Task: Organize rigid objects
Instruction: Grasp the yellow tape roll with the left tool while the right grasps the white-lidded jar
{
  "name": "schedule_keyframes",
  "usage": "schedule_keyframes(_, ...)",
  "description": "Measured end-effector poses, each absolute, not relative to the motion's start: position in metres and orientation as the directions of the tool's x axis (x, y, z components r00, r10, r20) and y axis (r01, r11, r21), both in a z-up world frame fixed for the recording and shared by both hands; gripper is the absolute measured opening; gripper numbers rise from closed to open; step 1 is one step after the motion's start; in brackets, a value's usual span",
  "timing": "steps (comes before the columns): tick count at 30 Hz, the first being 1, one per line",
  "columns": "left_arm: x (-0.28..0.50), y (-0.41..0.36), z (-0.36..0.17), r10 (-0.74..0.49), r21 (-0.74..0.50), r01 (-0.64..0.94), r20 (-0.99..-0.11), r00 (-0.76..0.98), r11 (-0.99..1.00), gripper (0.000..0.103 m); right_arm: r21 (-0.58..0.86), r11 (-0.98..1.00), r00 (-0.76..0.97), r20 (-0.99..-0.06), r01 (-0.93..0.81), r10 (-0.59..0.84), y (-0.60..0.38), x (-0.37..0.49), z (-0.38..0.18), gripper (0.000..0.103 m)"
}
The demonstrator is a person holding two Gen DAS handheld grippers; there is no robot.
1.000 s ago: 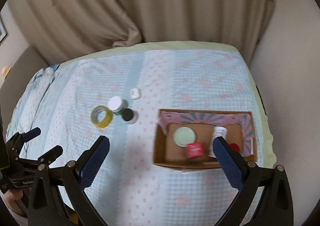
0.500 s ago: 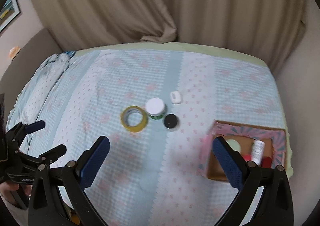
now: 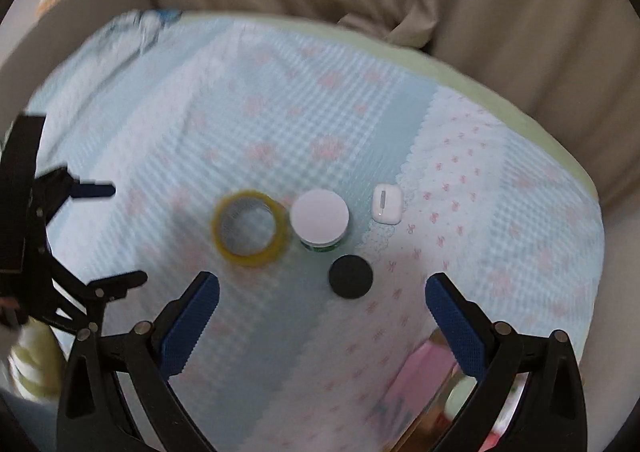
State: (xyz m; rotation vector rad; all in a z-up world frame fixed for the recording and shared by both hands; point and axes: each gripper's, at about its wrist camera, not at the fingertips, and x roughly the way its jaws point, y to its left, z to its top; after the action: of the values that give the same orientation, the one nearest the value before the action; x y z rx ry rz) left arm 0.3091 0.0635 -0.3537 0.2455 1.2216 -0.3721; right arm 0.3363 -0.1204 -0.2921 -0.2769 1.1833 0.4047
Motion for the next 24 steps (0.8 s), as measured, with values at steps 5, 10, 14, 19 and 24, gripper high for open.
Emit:
schedule_keyframes(5,0.335,0.047,-0.417,-0.149,-0.020,0.421,-0.950,0.276,0.907,0.103,-0.012,0.825,0.228,-0.963,-0.565,0.142,-0.116,0.379,-0.360,0.103)
schedule_keyframes(10,0.346,0.033,-0.456,-0.163,-0.004,0.447,-0.934,0.319,0.895,0.103,-0.002,0.742,0.149,-0.980,-0.671,0.132,-0.103,0.403,-0.416,0.103)
schedule_keyframes(14,0.352,0.023,-0.470,-0.186,-0.013,0.460,-0.924,0.334,0.888,0.103,0.007,0.686,0.119,-0.984,-0.728,0.135,-0.094,0.413,-0.445,0.103)
schedule_keyframes(19,0.362,0.015,-0.484,-0.195,-0.018,0.462,-0.921,0.337,0.887,0.103,0.016,0.620,0.101,-0.983,-0.785,0.154,-0.087,0.420,-0.460,0.103)
schedule_keyframes(24,0.367,0.005,-0.487,-0.200,0.001,0.478,-0.908,0.369,0.878,0.102,0.011,0.571,0.100,-0.982,-0.821,0.163,-0.079,0.423,-0.465,0.100)
